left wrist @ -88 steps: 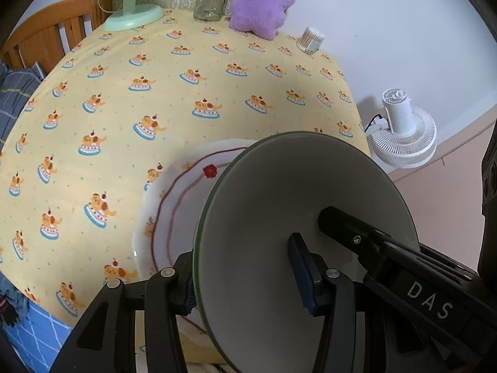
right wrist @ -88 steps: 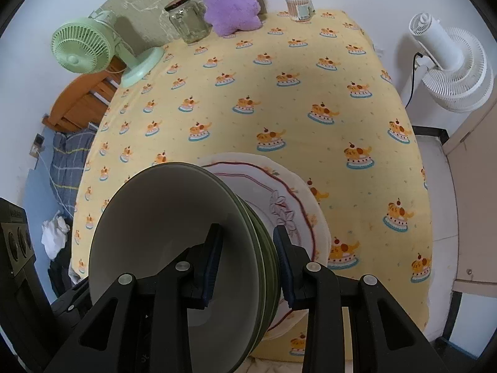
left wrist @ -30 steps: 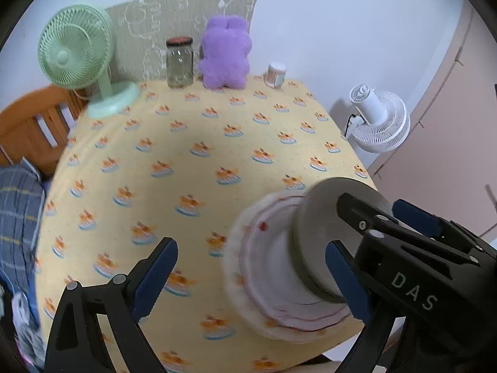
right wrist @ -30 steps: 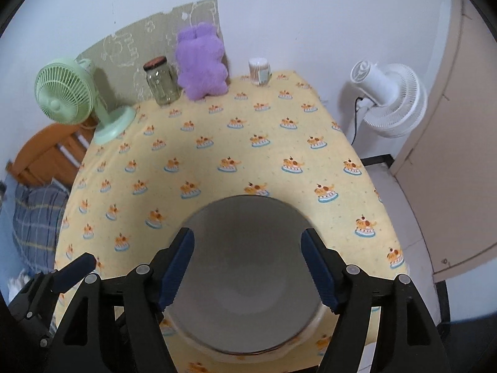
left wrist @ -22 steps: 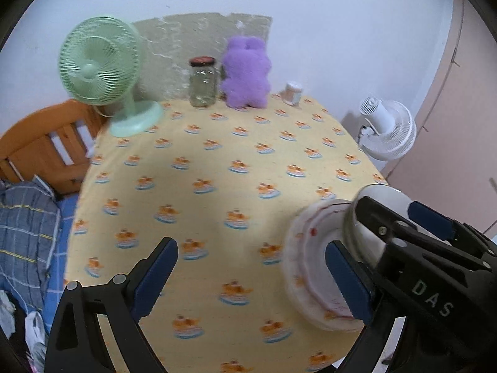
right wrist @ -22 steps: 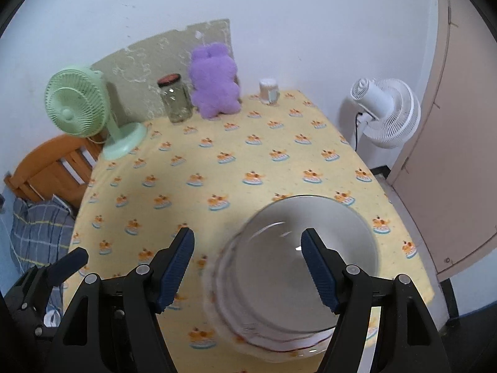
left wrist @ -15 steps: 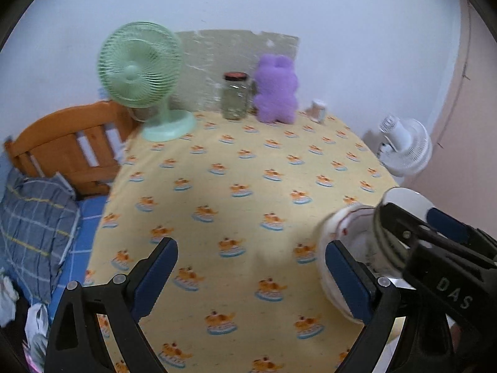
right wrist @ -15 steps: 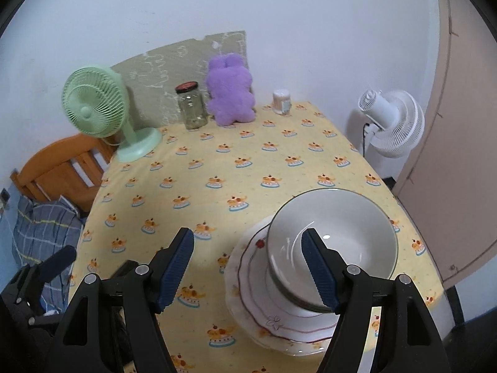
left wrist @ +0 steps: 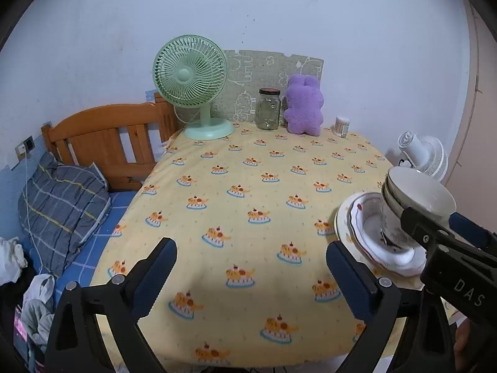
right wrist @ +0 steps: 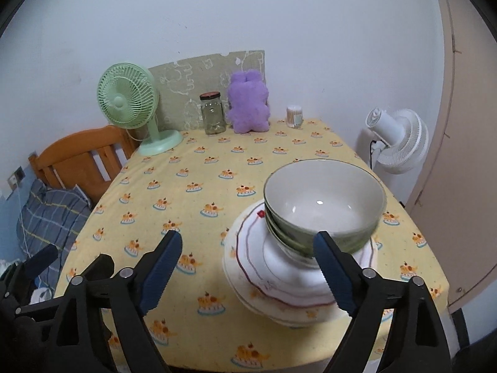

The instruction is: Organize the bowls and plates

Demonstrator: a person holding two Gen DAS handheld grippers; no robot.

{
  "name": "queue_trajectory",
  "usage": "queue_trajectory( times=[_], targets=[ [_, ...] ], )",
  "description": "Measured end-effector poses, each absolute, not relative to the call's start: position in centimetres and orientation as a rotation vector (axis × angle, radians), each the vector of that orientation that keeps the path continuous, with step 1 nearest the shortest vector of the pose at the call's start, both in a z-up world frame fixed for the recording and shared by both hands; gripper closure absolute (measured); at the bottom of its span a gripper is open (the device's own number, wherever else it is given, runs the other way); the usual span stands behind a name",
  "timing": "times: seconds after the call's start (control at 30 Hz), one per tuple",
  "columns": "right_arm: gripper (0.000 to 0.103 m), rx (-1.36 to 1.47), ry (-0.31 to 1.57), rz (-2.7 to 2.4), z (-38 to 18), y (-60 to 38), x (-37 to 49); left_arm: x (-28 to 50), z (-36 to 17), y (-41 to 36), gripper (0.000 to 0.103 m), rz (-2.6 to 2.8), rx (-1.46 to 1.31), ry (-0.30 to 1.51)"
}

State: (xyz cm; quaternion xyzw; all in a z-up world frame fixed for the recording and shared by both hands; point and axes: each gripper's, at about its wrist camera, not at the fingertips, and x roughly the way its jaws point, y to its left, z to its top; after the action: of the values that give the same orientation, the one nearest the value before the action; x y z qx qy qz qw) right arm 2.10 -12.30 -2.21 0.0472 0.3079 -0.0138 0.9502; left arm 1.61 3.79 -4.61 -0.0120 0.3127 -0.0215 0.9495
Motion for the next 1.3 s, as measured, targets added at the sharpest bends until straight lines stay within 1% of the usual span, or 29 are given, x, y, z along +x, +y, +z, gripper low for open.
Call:
queue_trajectory(
  times=[0.43, 1.3],
  targets=[
    [0.011, 0.095, 0.580, -0.034, -2.3, -13.2, -1.4, -1.0, -4.8, 3.8, 0.005, -0.045, -0.051, 0.603],
    [0.011, 0.082, 0.590, -0.047, -2.3, -12.9, -1.9, -1.9, -3.9, 4.3, 0.005, -0.024, -0.056, 0.592]
  ],
)
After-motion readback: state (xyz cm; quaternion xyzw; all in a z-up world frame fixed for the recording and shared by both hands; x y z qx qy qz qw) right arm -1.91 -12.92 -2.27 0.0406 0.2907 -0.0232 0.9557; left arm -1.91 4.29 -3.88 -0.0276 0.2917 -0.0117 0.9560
